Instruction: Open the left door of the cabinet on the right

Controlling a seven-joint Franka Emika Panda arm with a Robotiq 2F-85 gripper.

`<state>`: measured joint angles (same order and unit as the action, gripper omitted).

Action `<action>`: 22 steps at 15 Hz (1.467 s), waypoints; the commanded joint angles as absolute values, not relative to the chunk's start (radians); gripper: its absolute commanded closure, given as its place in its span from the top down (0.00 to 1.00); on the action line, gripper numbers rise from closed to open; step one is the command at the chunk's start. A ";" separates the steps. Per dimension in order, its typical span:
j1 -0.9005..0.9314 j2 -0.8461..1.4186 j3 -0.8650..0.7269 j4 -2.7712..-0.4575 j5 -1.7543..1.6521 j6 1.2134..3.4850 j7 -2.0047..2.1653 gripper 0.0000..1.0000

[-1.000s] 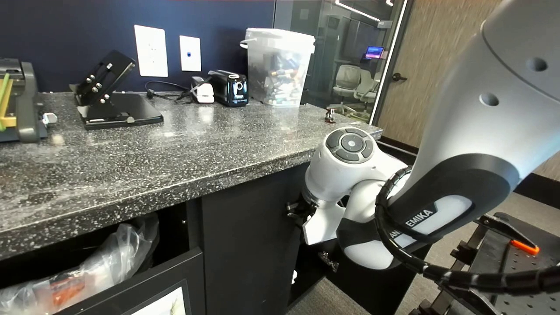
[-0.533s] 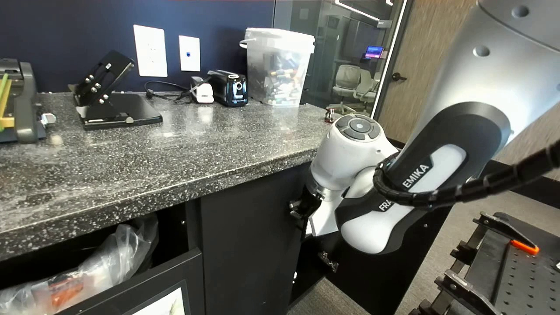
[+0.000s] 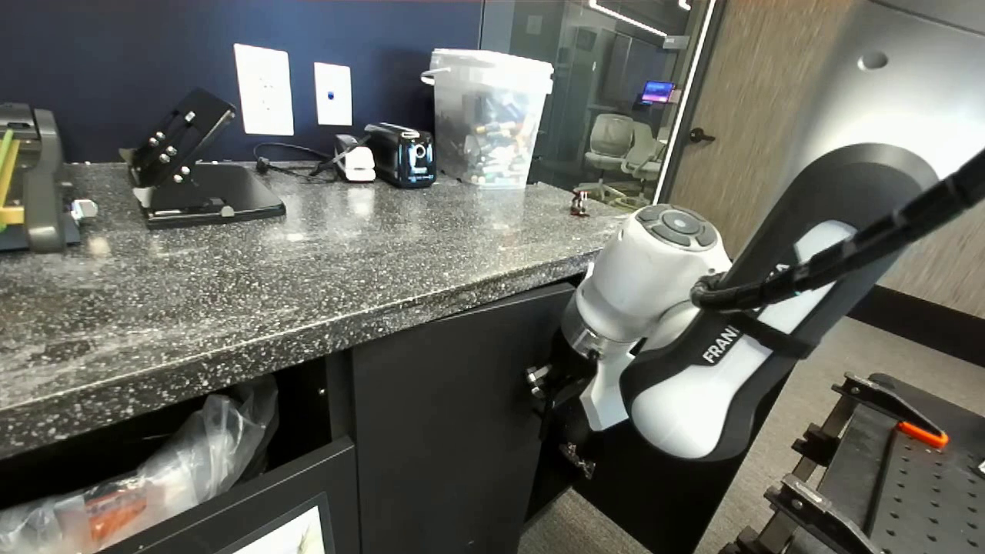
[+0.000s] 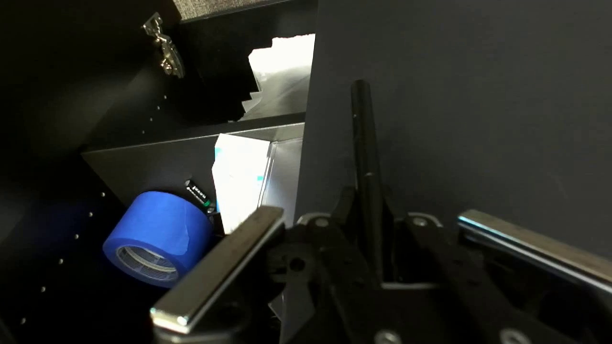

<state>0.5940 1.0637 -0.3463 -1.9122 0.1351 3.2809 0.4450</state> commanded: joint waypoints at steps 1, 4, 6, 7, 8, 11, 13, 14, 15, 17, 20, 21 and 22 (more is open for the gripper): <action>0.570 0.907 -0.188 -2.110 0.148 3.362 0.316 0.04; 0.539 0.849 -0.119 -2.217 0.150 3.430 0.243 0.04; 0.525 0.819 -0.074 -2.277 0.151 3.464 0.203 0.04; 0.518 0.803 -0.054 -2.293 0.157 3.461 0.194 0.04; 0.505 0.797 -0.039 -2.291 0.175 3.448 0.199 0.04; 0.481 0.801 -0.023 -2.272 0.194 3.429 0.183 0.04; 0.461 0.794 -0.014 -2.270 0.191 3.419 0.170 0.40; 0.453 0.788 -0.010 -2.270 0.190 3.413 0.163 0.40; 0.442 0.780 -0.005 -2.270 0.186 3.405 0.156 0.40; 0.422 0.754 0.010 -2.285 0.176 3.381 0.138 0.43; 0.341 0.662 0.113 -2.337 0.136 3.207 0.127 0.62; 0.301 0.629 0.162 -2.351 0.123 3.137 0.126 0.70; 0.257 0.597 0.214 -2.359 0.116 3.063 0.122 0.77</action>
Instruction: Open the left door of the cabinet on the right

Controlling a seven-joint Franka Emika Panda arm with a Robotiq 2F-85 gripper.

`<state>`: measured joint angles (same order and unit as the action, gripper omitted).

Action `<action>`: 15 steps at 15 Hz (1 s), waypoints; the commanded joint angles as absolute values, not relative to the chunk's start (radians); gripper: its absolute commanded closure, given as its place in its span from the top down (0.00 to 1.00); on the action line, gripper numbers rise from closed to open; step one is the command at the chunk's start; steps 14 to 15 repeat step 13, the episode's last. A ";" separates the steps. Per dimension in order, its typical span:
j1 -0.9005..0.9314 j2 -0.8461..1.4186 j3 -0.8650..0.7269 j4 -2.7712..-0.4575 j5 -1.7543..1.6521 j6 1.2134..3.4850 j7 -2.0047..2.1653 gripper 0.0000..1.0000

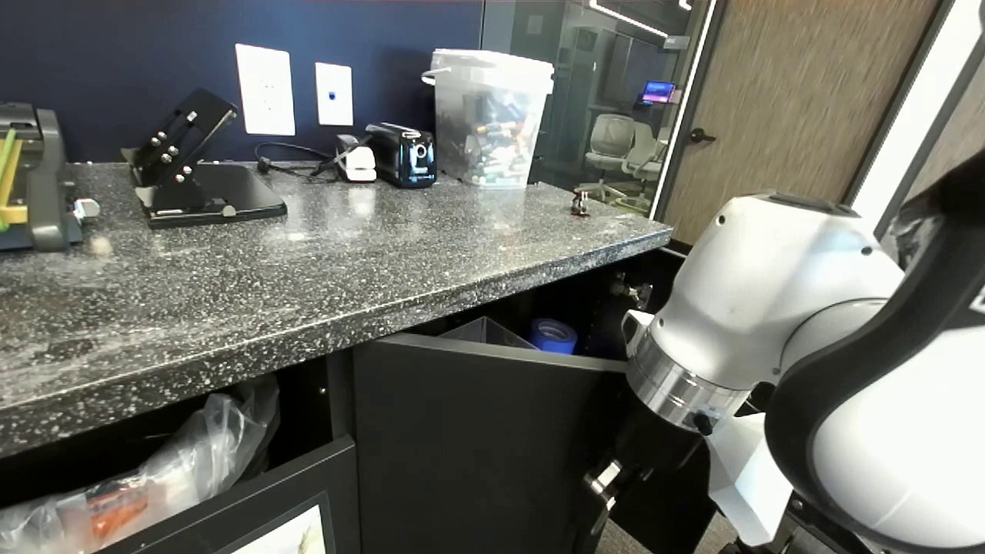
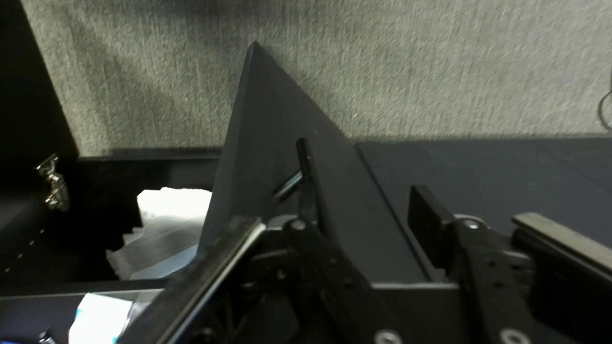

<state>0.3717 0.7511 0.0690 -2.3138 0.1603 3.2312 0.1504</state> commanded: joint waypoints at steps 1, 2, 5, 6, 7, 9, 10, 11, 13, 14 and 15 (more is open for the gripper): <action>0.202 0.573 0.281 -2.358 0.113 2.993 0.112 0.85; 0.144 0.548 0.356 -2.350 0.127 2.918 0.094 0.92; 0.013 0.505 0.524 -2.303 0.243 2.681 -0.006 1.00; -0.007 0.491 0.547 -2.288 0.287 2.601 -0.040 1.00; -0.051 0.481 0.583 -2.280 0.289 2.519 -0.039 1.00; 0.045 0.474 0.497 -2.278 0.315 2.546 -0.037 1.00; 0.032 0.464 0.503 -2.268 0.325 2.489 -0.045 1.00; 0.024 0.458 0.505 -2.263 0.330 2.464 -0.050 1.00; 0.020 0.459 0.506 -2.261 0.332 2.453 -0.054 1.00; 0.020 0.459 0.506 -2.261 0.332 2.453 -0.054 1.00; 0.020 0.459 0.506 -2.261 0.332 2.453 -0.054 1.00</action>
